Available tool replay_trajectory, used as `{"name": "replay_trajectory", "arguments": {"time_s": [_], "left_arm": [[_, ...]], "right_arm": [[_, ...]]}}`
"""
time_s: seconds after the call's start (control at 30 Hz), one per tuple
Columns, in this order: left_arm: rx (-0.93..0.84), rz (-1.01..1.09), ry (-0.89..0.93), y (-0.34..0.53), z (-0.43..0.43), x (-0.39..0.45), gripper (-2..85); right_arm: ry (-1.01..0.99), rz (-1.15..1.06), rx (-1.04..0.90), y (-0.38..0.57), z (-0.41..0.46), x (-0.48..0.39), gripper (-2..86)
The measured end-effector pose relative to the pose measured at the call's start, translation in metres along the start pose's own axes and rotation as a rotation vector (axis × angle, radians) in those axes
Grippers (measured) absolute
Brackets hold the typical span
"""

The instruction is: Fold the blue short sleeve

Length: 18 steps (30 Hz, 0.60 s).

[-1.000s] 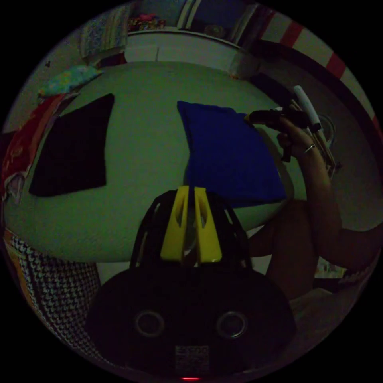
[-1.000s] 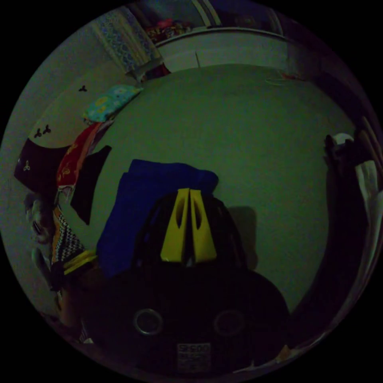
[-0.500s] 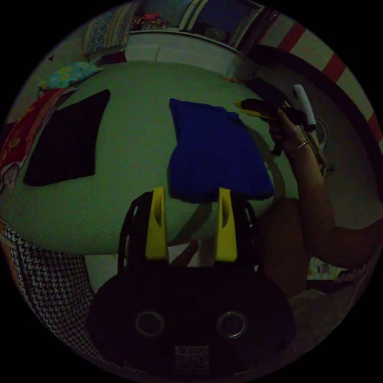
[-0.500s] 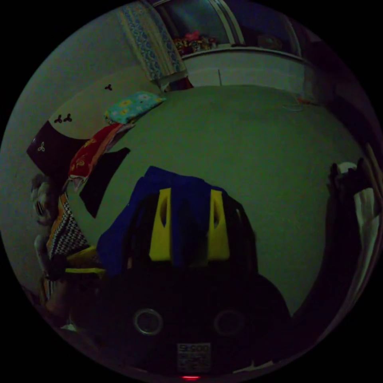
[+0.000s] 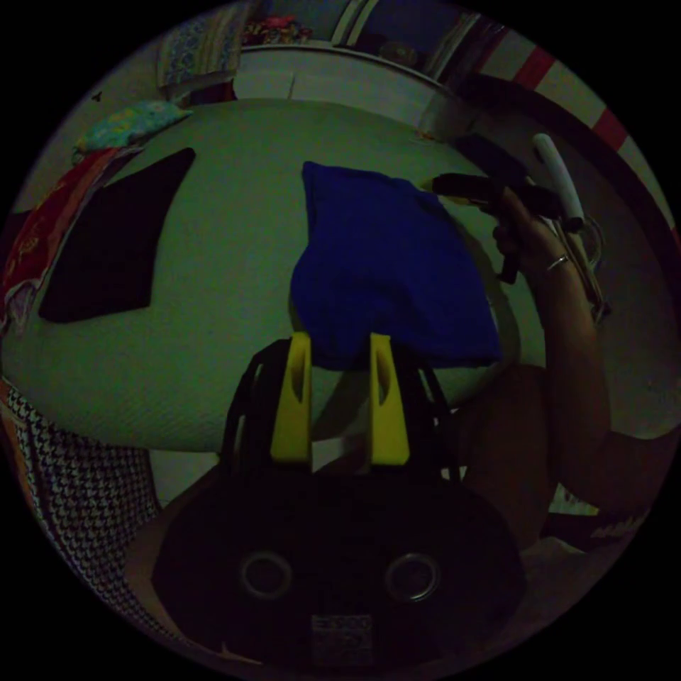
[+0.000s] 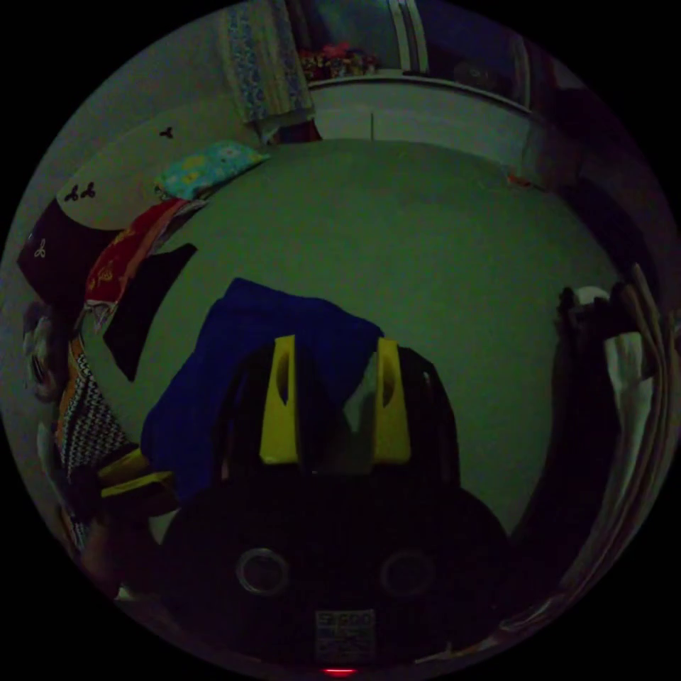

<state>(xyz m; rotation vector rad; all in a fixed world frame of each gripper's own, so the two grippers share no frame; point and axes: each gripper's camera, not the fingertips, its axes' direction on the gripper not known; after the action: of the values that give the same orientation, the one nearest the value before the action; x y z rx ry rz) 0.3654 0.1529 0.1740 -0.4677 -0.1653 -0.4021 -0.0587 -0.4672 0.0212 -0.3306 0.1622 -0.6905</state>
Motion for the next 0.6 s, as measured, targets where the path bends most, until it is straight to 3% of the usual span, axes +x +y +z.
{"name": "replay_trajectory", "arguments": {"time_s": [0.2, 0.4, 0.6], "left_arm": [[0.001, -0.003, 0.023, 0.009, -0.002, 0.038, 10.7], [-0.009, 0.001, 0.028, 0.014, -0.001, 0.084, 7.8], [-0.026, 0.032, 0.026, 0.015, -0.003, 0.133, 6.5]], "right_arm": [[-0.006, 0.0, -0.07, 0.002, -0.011, -0.001, 11.8], [0.053, -0.068, -0.086, 0.009, -0.035, -0.017, 7.1], [-0.018, -0.067, -0.08, 0.018, -0.069, -0.013, 2.1]]}}
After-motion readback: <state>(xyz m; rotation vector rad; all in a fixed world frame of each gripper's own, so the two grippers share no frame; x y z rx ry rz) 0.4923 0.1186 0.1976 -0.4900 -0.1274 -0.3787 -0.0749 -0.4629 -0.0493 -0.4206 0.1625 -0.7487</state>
